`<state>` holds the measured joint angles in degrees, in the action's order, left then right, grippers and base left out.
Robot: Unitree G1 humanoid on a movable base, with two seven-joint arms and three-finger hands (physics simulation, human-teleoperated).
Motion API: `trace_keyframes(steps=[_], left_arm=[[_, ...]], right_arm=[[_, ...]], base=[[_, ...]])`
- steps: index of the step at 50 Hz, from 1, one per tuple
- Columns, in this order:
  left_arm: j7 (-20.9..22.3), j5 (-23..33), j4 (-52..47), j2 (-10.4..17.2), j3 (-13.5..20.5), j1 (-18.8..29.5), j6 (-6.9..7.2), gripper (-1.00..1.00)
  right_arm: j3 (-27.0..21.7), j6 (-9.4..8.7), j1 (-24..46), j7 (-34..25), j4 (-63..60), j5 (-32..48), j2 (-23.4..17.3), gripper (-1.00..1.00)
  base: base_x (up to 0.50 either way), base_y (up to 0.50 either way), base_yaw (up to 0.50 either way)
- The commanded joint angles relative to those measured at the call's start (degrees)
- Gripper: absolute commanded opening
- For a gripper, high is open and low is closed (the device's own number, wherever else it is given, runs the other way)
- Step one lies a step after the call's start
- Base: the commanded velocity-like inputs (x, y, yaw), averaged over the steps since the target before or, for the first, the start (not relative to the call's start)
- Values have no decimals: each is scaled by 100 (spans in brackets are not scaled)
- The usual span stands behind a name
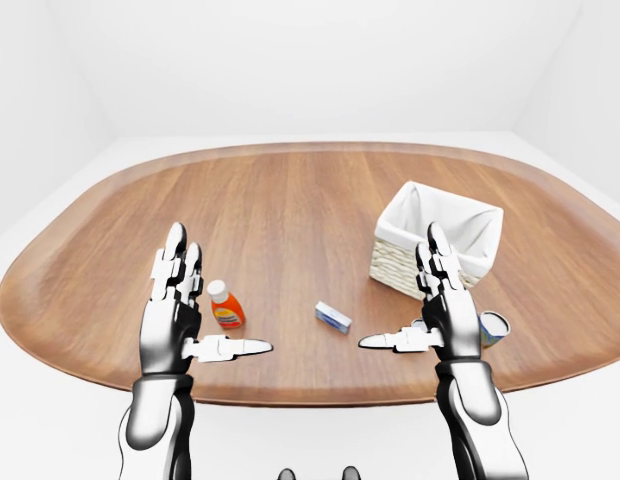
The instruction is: Pick up the ketchup, and put it in the basket.
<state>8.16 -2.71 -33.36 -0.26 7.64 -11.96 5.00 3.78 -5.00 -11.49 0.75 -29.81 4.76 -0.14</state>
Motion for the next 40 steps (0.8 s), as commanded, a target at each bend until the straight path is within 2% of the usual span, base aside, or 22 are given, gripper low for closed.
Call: trace_keyframes(steps=[1, 18, 32, 40], left_arm=[[6, 16, -4, -4, -8, -8, 0, 100], [-22, 115, 59, -9, -77, -38, 0, 100], [-14, 47, 3, -14, -31, -57, 0, 100], [-30, -111, -284, -60, 164, -96, 0, 100]], right_arm=[[14, 0, -12, -9, -15, 15, -4, 100], [35, 0, 9, 41, 103, 106, -7, 100], [32, 0, 12, 58, 118, 135, -4, 100], [-113, 0, 95, 35, 206, 107, -6, 100]], base=[[50, 0, 0], [50, 0, 0], [0, 0, 0], [0, 0, 0]])
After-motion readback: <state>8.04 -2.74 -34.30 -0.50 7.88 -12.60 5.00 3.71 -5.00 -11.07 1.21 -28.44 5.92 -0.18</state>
